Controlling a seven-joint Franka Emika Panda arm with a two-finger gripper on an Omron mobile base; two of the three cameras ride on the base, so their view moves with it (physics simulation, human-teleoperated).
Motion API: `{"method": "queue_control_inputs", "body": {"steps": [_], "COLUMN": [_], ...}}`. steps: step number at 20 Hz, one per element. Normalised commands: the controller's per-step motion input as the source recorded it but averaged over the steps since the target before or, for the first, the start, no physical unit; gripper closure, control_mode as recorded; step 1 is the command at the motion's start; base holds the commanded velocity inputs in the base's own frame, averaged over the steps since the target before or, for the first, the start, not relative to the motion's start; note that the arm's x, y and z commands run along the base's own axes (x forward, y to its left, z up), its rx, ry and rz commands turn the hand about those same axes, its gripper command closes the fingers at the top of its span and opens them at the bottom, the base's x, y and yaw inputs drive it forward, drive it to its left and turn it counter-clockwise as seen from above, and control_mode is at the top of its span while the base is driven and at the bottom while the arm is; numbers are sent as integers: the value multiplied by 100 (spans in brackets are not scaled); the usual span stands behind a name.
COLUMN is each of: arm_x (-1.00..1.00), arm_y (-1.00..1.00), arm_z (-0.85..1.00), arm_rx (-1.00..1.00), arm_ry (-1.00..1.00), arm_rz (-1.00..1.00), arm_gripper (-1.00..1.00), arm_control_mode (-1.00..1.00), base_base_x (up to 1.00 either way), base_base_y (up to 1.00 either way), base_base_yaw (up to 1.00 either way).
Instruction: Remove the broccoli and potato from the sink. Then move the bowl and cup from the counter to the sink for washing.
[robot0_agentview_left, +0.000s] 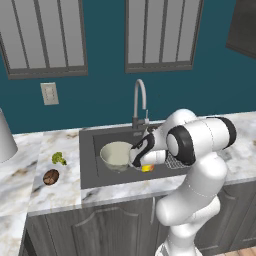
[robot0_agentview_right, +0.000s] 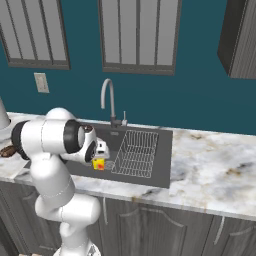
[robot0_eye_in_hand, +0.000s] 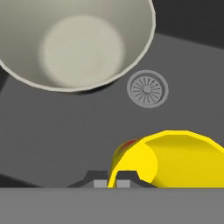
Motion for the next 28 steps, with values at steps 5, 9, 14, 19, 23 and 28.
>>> {"method": "queue_control_inputs", "body": {"steps": [5,9,14,19,23,28], "arm_x": [9,11,11,7,6,7], "arm_y": [0,0,0,0,0,1], "arm_z": [-12,-10,-11,-13,-15,-15], "arm_rx": [0,0,0,0,0,0], "arm_ry": [0,0,0,0,0,0], "arm_rz": [0,0,-1,-3,-2,-3], "arm_gripper": [100,100,100,100,100,100], "arm_control_mode": [-100,-100,-100,-100,-100,-100], "base_base_x": [0,0,0,0,0,0], "base_base_y": [0,0,0,0,0,0], "base_base_yaw": [0,0,0,0,0,0]}}
